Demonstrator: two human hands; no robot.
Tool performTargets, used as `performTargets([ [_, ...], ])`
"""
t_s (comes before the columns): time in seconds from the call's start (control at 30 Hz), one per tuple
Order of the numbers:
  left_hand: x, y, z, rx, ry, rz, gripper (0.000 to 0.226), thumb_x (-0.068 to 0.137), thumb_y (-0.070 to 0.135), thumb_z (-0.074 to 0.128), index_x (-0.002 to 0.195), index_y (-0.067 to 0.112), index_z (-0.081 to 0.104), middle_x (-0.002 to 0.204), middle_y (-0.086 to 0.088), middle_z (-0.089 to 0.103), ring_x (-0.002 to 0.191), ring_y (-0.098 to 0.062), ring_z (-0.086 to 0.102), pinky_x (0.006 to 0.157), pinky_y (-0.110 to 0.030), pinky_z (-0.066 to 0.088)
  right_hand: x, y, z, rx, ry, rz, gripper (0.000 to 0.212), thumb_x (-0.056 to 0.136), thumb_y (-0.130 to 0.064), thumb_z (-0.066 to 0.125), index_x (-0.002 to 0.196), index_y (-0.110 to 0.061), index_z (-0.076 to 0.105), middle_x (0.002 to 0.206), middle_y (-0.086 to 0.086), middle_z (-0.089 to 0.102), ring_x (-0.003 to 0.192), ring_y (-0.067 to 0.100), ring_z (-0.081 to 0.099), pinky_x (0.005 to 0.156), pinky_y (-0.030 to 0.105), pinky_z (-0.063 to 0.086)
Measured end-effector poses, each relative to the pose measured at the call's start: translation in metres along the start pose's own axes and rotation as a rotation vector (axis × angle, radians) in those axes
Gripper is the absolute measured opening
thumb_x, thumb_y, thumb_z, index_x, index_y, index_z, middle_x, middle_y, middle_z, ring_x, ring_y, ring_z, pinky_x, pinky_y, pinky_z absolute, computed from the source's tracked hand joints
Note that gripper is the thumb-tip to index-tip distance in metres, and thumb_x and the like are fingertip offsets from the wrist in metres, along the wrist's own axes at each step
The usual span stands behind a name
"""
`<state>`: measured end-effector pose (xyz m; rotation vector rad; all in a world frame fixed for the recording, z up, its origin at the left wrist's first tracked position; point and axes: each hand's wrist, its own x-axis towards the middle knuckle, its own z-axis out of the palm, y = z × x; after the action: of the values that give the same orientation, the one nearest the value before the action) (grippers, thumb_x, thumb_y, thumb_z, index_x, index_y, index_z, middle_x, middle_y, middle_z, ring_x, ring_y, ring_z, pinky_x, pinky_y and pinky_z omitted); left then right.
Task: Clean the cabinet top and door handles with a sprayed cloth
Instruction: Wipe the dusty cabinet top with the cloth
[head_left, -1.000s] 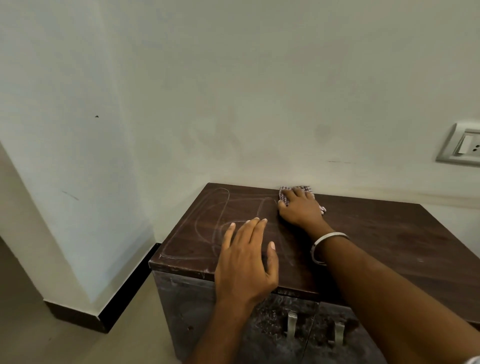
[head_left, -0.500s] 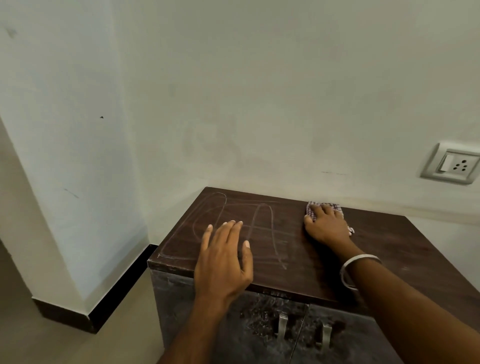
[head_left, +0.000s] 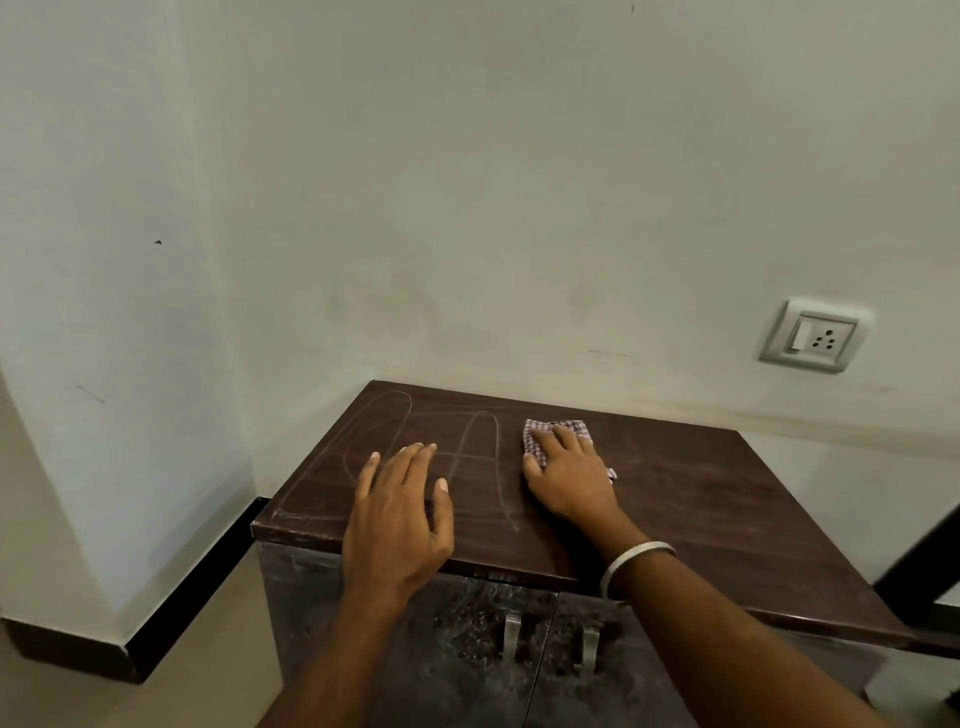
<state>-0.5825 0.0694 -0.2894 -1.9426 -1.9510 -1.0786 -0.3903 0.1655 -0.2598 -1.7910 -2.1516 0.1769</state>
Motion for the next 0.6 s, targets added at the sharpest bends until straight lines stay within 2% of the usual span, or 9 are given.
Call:
performTargets([
  [0.2, -0.001, 0.000, 0.000, 0.007, -0.007, -0.001, 0.057, 0.093, 0.043, 0.025, 0.135, 0.016, 0.050, 0.135, -0.001, 0.057, 0.128, -0.013, 0.049, 0.119, -0.040, 0.022, -0.011, 0.054, -0.021, -0.054, 0.028, 0.177, 0.057, 0.097, -0.044, 0.034, 0.151, -0.028, 0.029, 0.160, 0.007, 0.023, 0.147, 0.029, 0.018, 0.121, 0.040, 0.013],
  [0.33, 0.000, 0.001, 0.001, 0.016, -0.010, 0.000, 0.056, 0.093, 0.043, 0.025, 0.135, 0.015, 0.051, 0.134, -0.001, 0.058, 0.127, -0.013, 0.050, 0.118, -0.040, 0.023, -0.011, 0.043, -0.014, -0.043, 0.014, 0.230, 0.058, 0.095, -0.046, 0.032, 0.151, -0.029, 0.027, 0.161, 0.006, 0.019, 0.147, 0.033, 0.015, 0.122, 0.044, 0.011],
  [0.6, 0.000, 0.001, 0.000, 0.030, -0.008, 0.003, 0.057, 0.092, 0.042, 0.025, 0.134, 0.014, 0.051, 0.134, -0.003, 0.058, 0.127, -0.015, 0.049, 0.118, -0.039, 0.023, -0.039, -0.031, 0.012, 0.029, -0.009, -0.024, 0.057, 0.094, -0.049, 0.035, 0.148, -0.032, 0.031, 0.160, 0.003, 0.023, 0.148, 0.030, 0.014, 0.121, 0.047, 0.013],
])
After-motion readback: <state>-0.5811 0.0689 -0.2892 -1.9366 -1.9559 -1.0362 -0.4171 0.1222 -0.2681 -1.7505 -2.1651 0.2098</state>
